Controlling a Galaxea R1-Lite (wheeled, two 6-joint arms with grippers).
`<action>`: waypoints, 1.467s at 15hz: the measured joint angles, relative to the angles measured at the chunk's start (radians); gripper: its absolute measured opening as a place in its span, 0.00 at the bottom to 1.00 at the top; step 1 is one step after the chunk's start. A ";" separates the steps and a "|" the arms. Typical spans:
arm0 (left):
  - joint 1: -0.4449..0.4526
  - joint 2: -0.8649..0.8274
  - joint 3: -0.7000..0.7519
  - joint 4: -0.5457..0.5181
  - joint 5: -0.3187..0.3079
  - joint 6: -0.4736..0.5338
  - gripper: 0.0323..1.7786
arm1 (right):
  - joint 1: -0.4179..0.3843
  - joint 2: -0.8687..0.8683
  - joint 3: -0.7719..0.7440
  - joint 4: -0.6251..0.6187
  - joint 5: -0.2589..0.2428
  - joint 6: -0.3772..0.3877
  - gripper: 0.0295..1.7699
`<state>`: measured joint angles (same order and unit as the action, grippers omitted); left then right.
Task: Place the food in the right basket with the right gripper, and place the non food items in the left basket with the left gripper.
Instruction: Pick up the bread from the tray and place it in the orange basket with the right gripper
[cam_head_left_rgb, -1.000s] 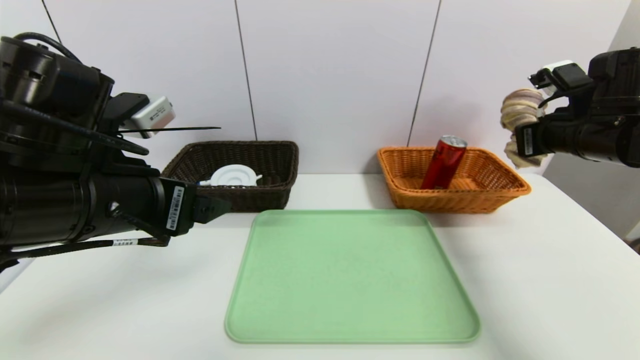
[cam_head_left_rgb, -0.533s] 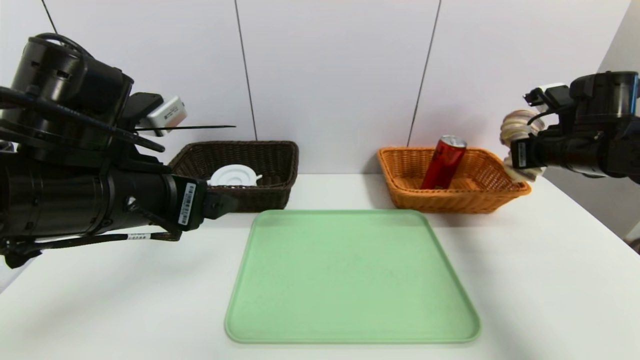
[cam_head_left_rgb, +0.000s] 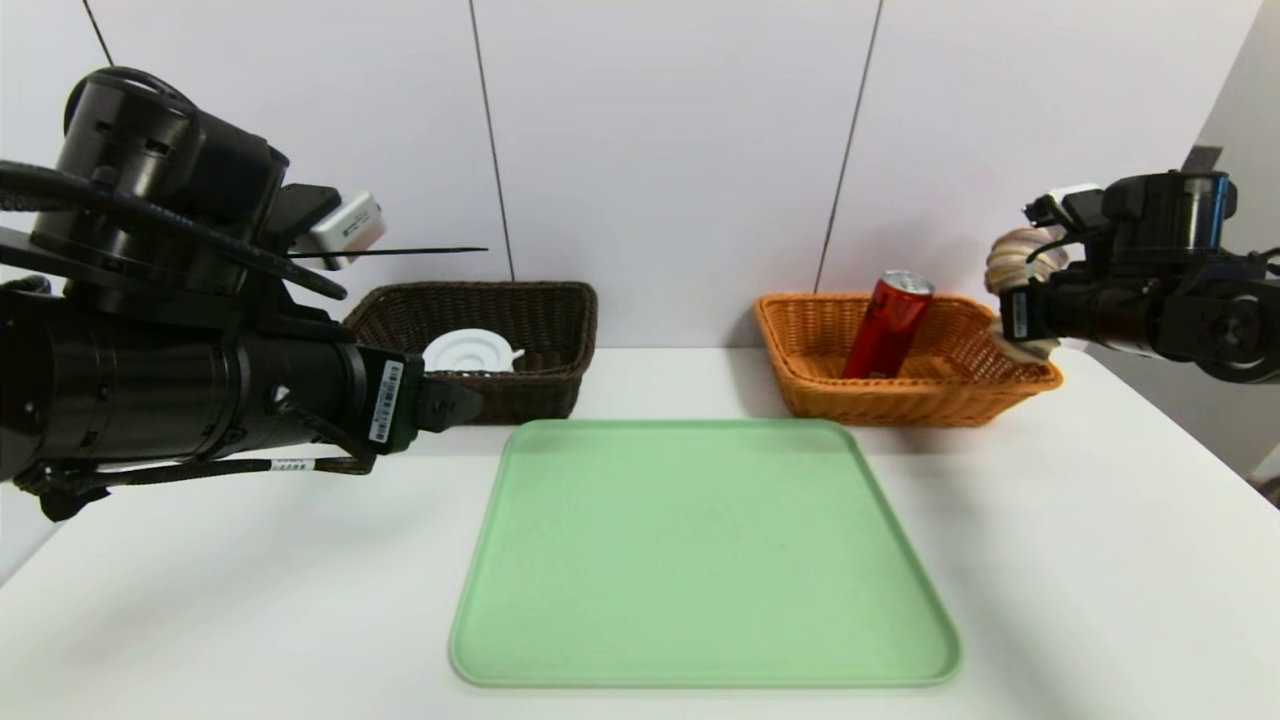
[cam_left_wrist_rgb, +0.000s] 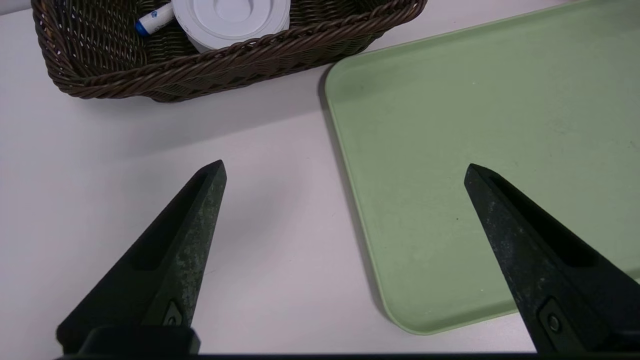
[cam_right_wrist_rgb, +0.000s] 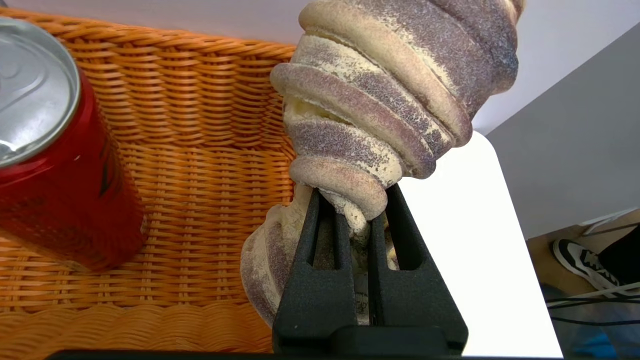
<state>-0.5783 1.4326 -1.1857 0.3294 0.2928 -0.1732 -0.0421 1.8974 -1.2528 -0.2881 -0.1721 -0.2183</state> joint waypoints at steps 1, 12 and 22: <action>0.000 0.001 0.000 0.000 0.000 0.000 0.95 | 0.001 0.004 -0.001 0.000 0.017 -0.014 0.06; 0.000 0.017 -0.004 0.000 0.000 0.001 0.95 | 0.017 0.053 -0.004 -0.003 0.031 -0.069 0.06; 0.000 0.019 -0.014 0.000 0.000 0.001 0.95 | 0.018 0.042 -0.006 -0.003 0.032 -0.069 0.62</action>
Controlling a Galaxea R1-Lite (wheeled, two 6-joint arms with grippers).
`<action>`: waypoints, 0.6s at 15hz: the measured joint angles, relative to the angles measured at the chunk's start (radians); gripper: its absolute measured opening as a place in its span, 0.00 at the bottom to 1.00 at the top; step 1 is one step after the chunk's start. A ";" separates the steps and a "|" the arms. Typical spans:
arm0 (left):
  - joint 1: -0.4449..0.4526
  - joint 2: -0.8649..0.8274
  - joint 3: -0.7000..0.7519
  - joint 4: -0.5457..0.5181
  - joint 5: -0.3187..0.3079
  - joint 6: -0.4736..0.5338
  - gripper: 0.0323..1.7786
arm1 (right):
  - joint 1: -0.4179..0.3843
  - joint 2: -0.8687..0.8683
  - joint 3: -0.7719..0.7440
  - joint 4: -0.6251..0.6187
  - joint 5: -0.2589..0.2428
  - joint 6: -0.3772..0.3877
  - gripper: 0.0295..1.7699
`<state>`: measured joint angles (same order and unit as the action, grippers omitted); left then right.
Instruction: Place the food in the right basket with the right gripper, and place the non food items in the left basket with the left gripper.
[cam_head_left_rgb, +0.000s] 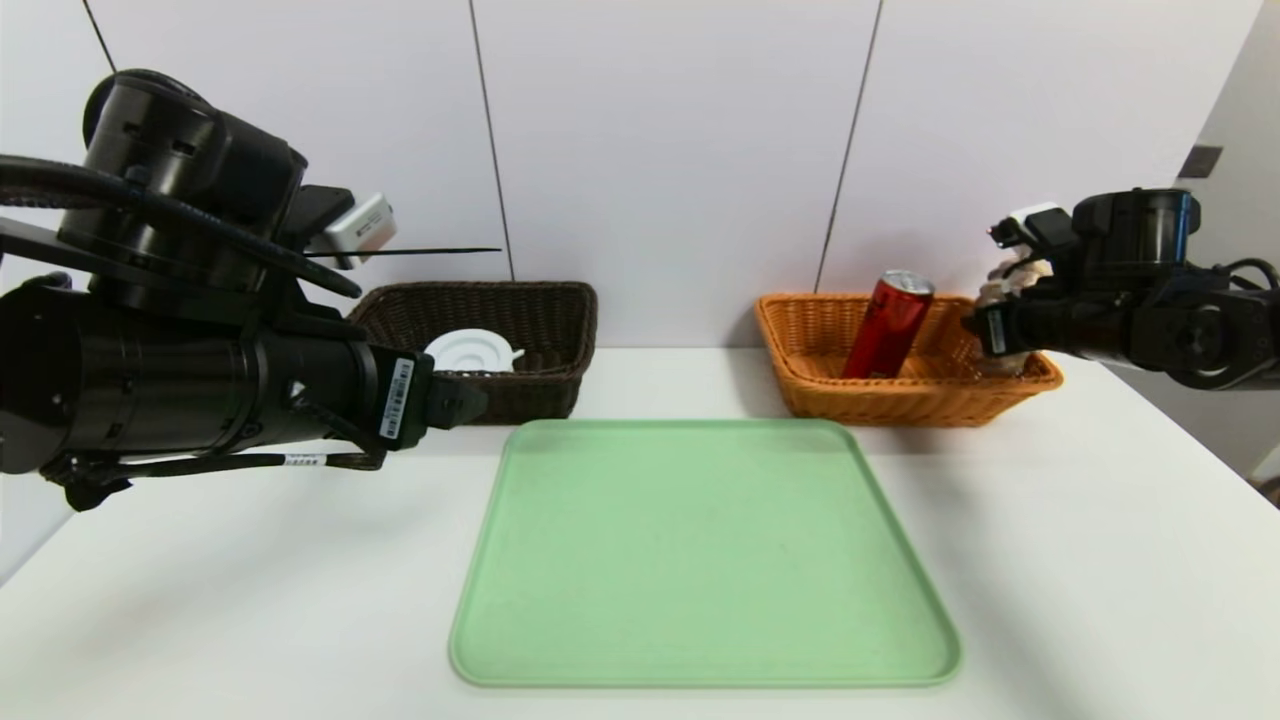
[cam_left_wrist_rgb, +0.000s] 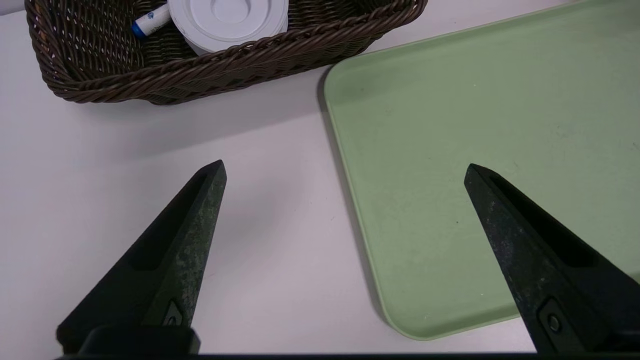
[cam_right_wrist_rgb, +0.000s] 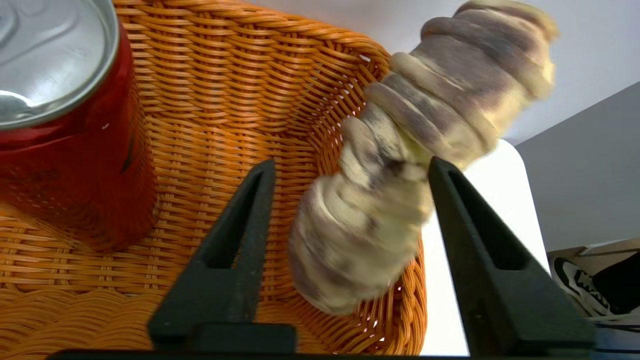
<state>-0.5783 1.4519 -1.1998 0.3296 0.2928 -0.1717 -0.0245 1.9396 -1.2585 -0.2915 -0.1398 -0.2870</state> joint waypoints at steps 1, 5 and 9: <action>0.000 0.000 -0.001 0.000 0.000 0.000 0.95 | 0.000 -0.003 0.000 0.000 0.000 0.000 0.66; 0.000 -0.003 -0.005 0.001 0.000 0.008 0.95 | 0.000 -0.024 0.015 0.003 0.025 -0.003 0.78; 0.000 -0.011 -0.007 0.000 0.001 0.015 0.95 | -0.001 -0.069 0.025 0.012 0.038 0.001 0.86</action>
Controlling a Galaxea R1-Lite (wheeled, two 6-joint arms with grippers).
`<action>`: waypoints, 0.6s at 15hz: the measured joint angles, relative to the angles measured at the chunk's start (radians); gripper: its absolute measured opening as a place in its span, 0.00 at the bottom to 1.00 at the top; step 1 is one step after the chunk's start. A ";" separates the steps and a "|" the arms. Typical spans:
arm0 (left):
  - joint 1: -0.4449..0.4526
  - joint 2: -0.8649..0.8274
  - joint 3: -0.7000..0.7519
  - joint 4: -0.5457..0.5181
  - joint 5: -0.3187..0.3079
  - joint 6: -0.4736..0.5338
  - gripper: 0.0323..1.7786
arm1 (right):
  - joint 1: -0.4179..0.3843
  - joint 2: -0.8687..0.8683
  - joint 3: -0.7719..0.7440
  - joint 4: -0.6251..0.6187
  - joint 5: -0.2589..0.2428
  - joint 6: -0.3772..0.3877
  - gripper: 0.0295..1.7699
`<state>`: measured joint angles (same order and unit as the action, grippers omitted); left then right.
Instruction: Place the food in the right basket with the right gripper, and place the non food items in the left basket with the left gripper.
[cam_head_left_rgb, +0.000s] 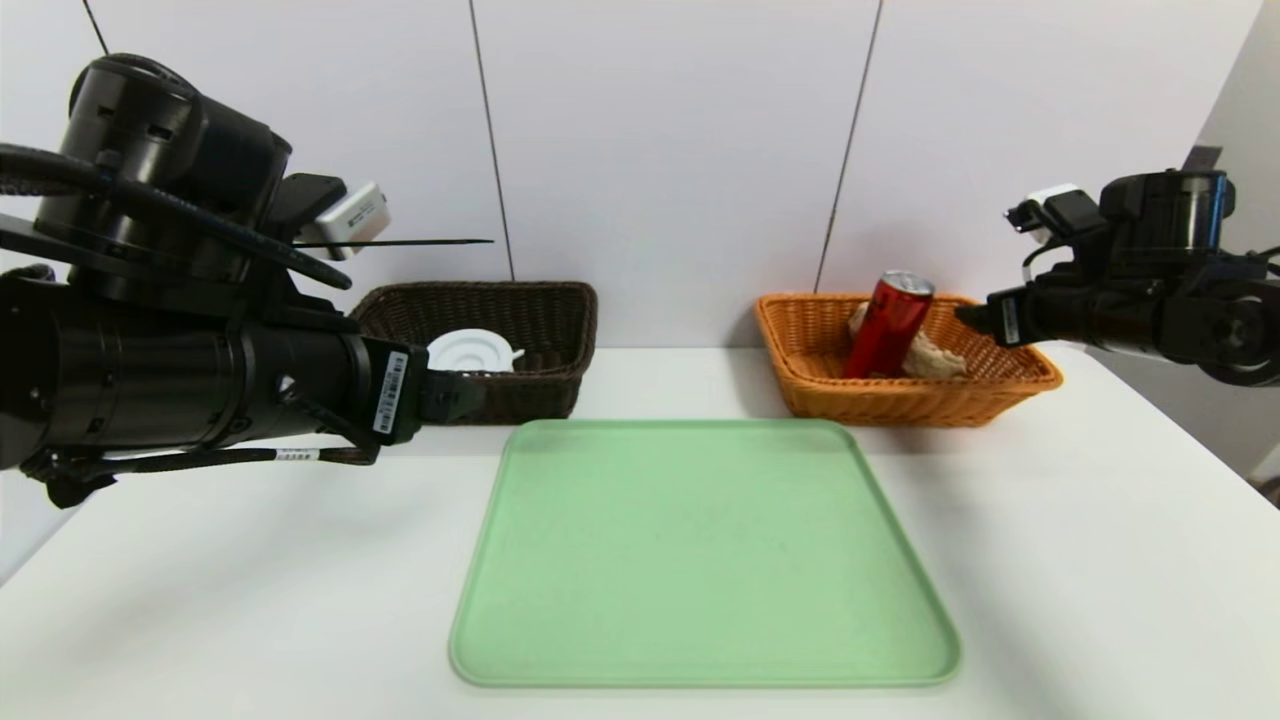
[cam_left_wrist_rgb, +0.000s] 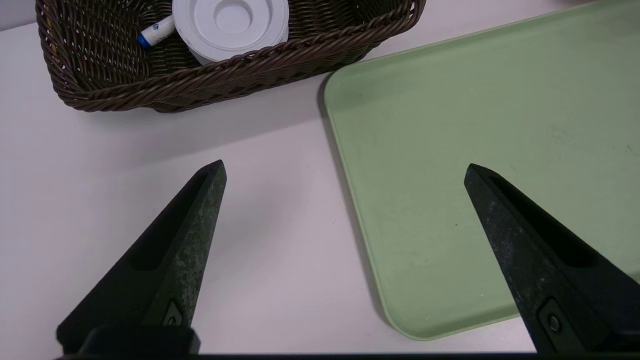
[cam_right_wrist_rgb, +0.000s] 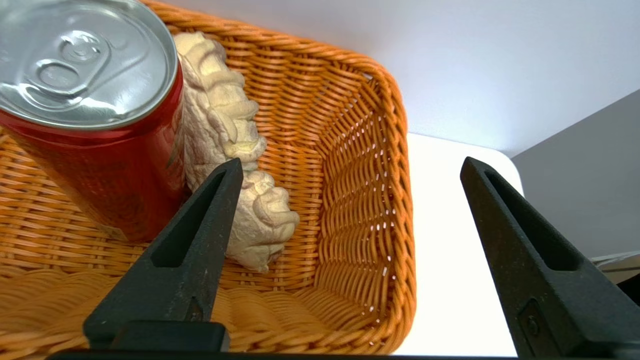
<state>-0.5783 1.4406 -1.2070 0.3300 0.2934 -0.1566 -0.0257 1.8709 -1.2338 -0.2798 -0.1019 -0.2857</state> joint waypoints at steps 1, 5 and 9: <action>0.000 -0.003 0.000 0.000 0.002 0.000 0.95 | -0.003 -0.018 0.000 0.006 0.001 0.001 0.87; 0.006 -0.028 -0.007 0.000 0.003 -0.003 0.95 | -0.029 -0.119 0.000 0.098 0.000 0.010 0.91; 0.046 -0.078 -0.026 0.019 0.004 0.001 0.95 | -0.072 -0.241 -0.006 0.240 0.000 0.067 0.93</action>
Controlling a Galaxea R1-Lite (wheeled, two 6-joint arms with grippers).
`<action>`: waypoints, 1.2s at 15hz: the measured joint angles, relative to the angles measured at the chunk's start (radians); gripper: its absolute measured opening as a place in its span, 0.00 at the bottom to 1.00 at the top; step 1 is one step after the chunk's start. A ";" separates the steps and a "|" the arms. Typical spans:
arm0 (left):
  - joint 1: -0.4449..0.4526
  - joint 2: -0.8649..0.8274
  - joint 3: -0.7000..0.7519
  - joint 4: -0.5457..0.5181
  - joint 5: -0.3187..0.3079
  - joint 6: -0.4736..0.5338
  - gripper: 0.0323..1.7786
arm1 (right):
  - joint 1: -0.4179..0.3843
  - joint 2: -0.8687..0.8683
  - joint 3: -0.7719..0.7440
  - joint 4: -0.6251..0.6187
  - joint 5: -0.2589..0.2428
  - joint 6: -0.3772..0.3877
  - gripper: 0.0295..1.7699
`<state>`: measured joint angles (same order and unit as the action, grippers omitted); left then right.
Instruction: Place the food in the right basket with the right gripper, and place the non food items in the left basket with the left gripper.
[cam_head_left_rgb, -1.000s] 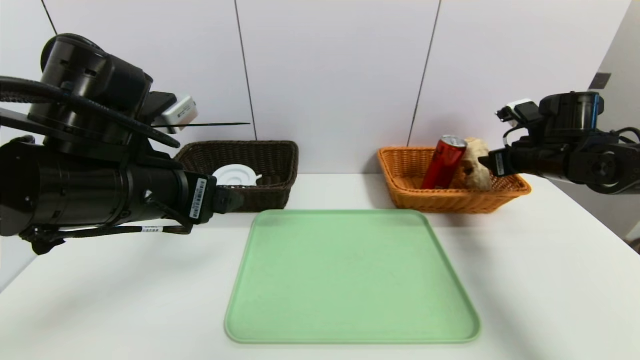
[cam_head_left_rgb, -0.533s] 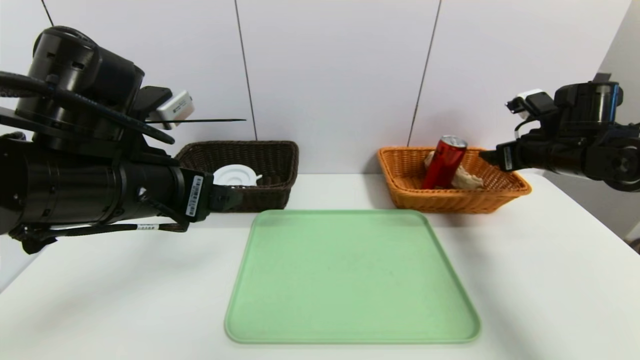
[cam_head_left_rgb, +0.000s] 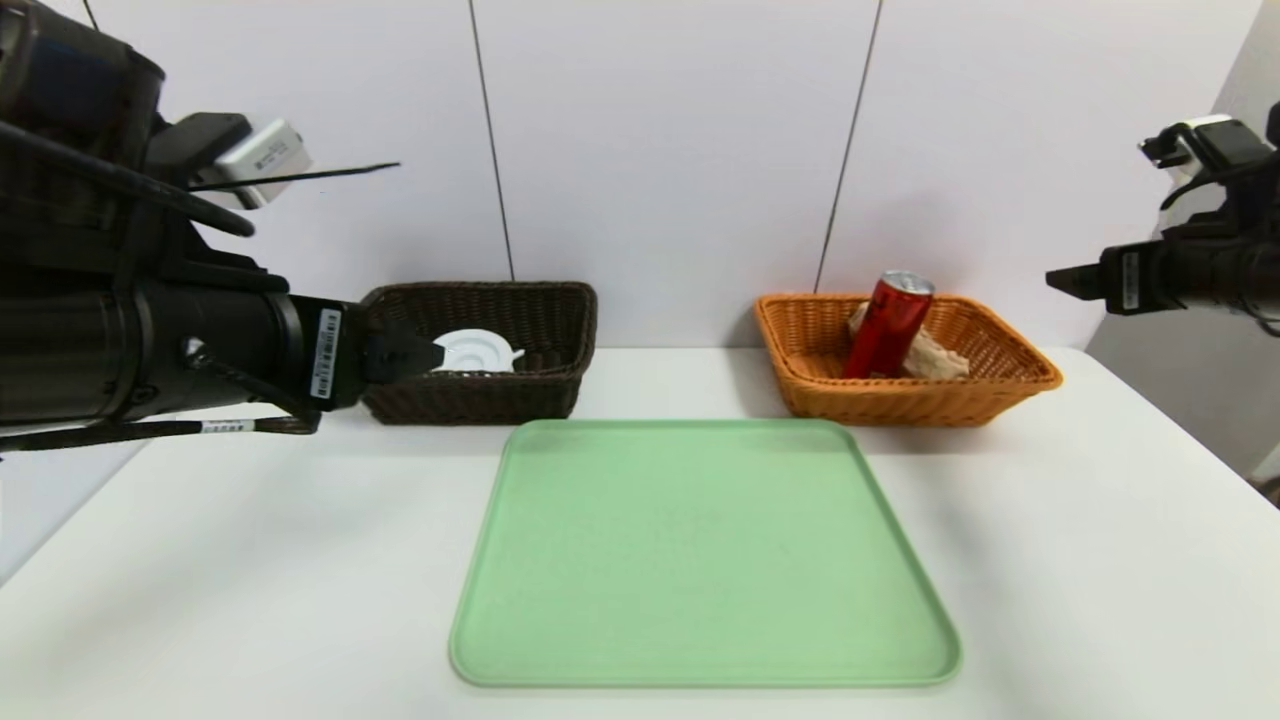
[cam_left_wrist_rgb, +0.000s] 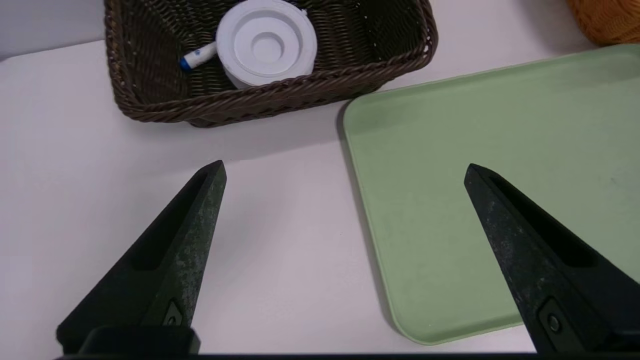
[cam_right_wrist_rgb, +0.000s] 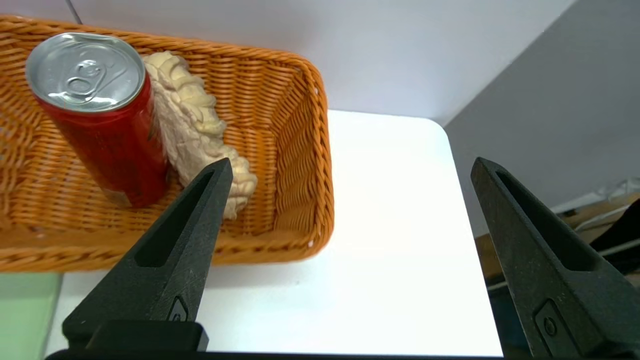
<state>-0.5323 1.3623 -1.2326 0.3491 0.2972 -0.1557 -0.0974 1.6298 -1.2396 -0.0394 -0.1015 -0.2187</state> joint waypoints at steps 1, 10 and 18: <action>0.016 -0.019 0.000 0.013 0.001 0.001 0.95 | -0.006 -0.029 0.000 0.039 0.000 0.026 0.94; 0.081 -0.230 0.033 0.178 0.098 0.012 0.95 | 0.017 -0.341 0.024 0.417 0.096 0.198 0.96; 0.245 -0.443 0.227 0.176 0.108 0.089 0.95 | 0.034 -0.686 0.274 0.447 0.093 0.215 0.96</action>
<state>-0.2870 0.9191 -1.0057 0.5247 0.4051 -0.0668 -0.0630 0.9438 -0.9655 0.4079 -0.0081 -0.0036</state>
